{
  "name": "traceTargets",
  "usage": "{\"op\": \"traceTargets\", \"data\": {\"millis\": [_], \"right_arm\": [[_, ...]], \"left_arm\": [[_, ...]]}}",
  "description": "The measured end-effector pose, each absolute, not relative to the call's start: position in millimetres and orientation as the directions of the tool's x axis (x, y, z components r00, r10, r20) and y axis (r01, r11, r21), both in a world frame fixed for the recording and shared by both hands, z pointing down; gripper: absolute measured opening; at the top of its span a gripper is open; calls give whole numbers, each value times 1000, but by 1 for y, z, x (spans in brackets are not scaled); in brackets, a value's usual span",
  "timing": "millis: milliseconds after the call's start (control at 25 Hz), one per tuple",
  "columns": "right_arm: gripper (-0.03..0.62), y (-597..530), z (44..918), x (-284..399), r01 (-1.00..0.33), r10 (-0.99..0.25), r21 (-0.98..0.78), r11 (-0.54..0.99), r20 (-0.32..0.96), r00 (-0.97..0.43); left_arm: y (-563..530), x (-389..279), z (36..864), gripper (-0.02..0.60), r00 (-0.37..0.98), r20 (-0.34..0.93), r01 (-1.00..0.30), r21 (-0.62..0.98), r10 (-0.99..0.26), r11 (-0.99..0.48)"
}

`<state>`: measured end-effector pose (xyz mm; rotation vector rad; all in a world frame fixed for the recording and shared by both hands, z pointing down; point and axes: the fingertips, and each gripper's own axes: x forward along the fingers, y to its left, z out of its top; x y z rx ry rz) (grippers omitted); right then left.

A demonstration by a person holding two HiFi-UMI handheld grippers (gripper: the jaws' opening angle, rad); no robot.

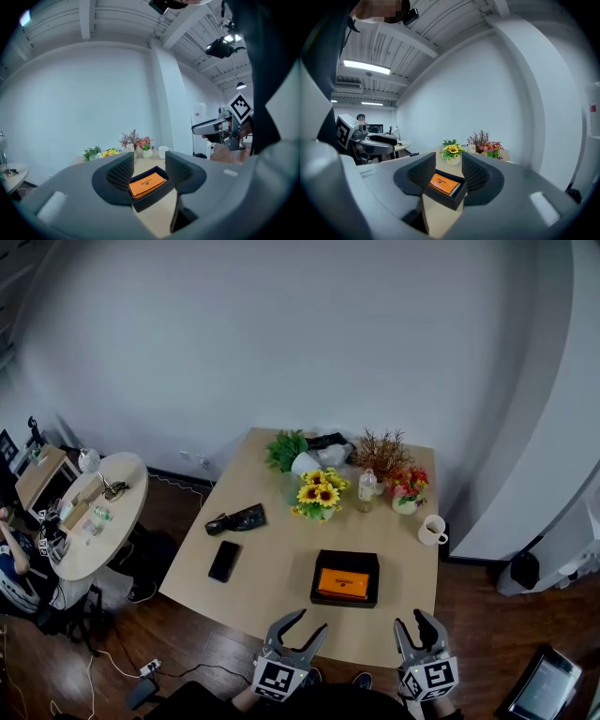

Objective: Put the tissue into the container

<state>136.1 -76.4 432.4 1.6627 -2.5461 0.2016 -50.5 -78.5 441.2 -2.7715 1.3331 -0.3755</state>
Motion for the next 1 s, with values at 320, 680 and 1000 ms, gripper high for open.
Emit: {"op": "traceTargets", "data": {"millis": [320, 680, 1000], "right_arm": [[170, -77, 432, 133, -916, -906, -45, 398, 139, -401], [163, -79, 434, 134, -918, -905, -49, 394, 155, -397], [161, -75, 439, 131, -917, -885, -66, 394, 241, -398]], "left_arm": [[-81, -52, 444, 190, 596, 209, -767, -137, -775, -627], [-80, -48, 449, 190, 602, 227, -761, -127, -765, -636], [-82, -45, 449, 190, 607, 219, -759, -123, -764, -639]]}}
